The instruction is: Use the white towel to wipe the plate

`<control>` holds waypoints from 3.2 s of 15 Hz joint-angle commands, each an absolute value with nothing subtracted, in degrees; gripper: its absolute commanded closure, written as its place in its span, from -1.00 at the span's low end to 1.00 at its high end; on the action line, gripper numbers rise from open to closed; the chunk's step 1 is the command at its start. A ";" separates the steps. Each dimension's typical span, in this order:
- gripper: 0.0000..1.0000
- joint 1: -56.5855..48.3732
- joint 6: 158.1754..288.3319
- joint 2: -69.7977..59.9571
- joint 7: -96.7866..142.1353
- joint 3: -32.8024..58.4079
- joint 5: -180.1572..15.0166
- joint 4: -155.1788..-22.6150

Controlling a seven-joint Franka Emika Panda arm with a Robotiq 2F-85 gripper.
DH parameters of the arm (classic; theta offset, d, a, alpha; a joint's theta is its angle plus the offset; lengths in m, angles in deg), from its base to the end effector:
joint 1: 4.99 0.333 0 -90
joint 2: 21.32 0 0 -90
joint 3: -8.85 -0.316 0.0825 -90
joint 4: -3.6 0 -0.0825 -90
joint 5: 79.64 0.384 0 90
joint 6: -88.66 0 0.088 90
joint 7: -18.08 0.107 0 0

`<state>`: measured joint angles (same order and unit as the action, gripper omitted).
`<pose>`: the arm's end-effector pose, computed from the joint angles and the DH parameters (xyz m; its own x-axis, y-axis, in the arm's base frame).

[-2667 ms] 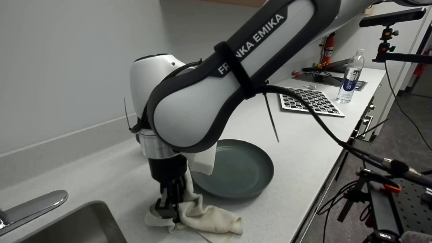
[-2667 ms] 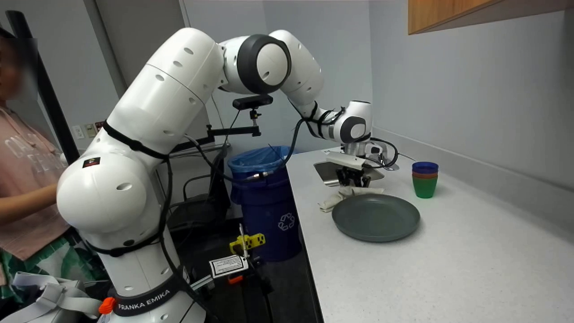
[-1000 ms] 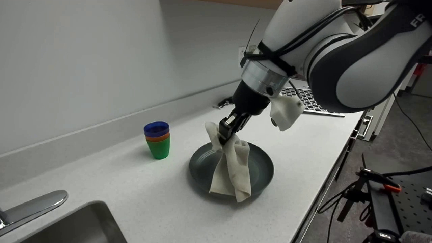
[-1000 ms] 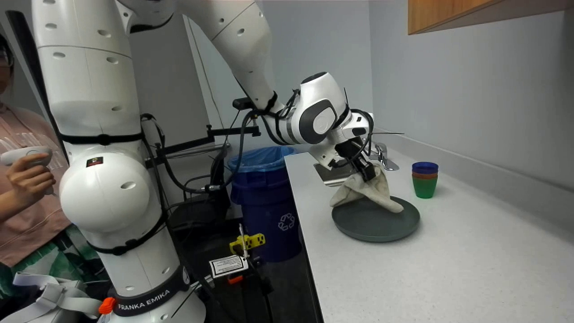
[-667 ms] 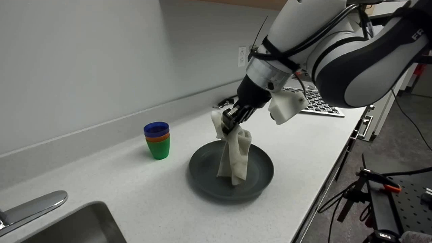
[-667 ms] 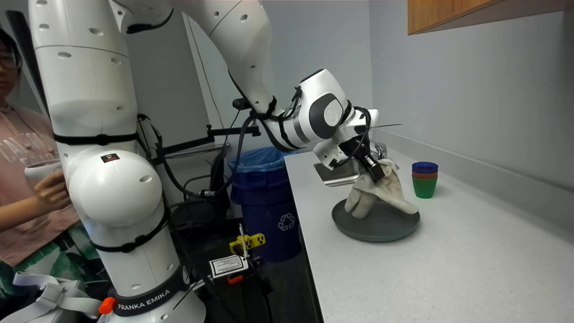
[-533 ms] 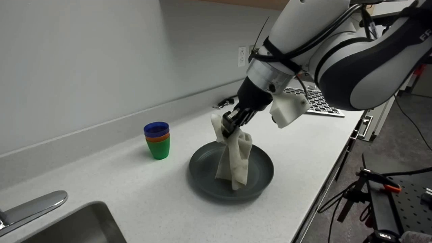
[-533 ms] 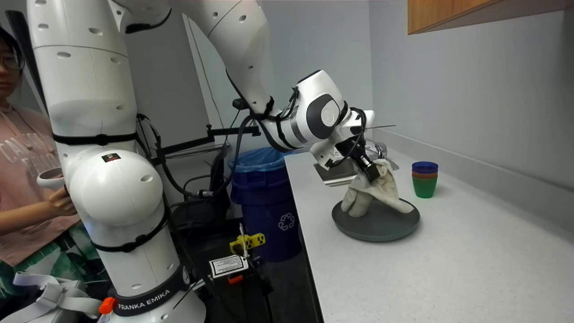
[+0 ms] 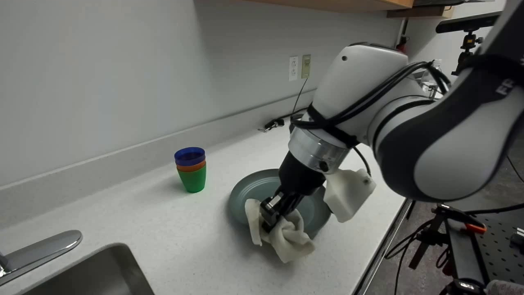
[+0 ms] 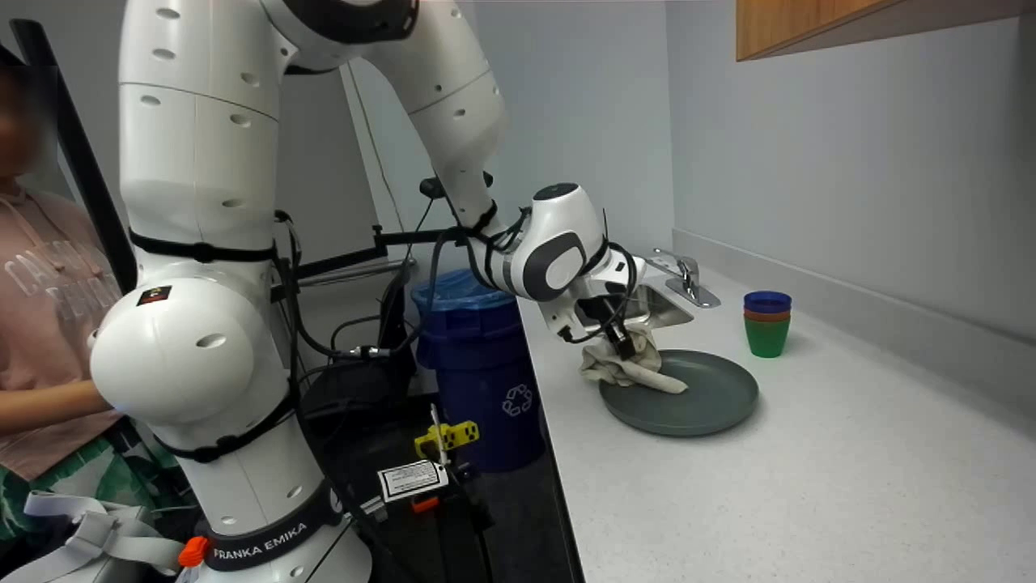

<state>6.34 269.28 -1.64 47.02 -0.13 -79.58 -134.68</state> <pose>0.4943 0.1844 0.2152 0.9282 -0.1995 0.3141 -0.1279 -0.9637 -0.2342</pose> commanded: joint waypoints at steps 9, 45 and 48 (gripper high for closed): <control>0.94 6.10 267.69 5.36 38.14 8.31 -71.88 -126.24; 0.94 6.79 243.12 5.27 34.73 3.83 -72.90 -116.95; 0.94 7.06 238.48 4.64 35.63 4.71 -73.67 -117.55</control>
<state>6.74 243.34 6.43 34.54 3.93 -73.52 -116.32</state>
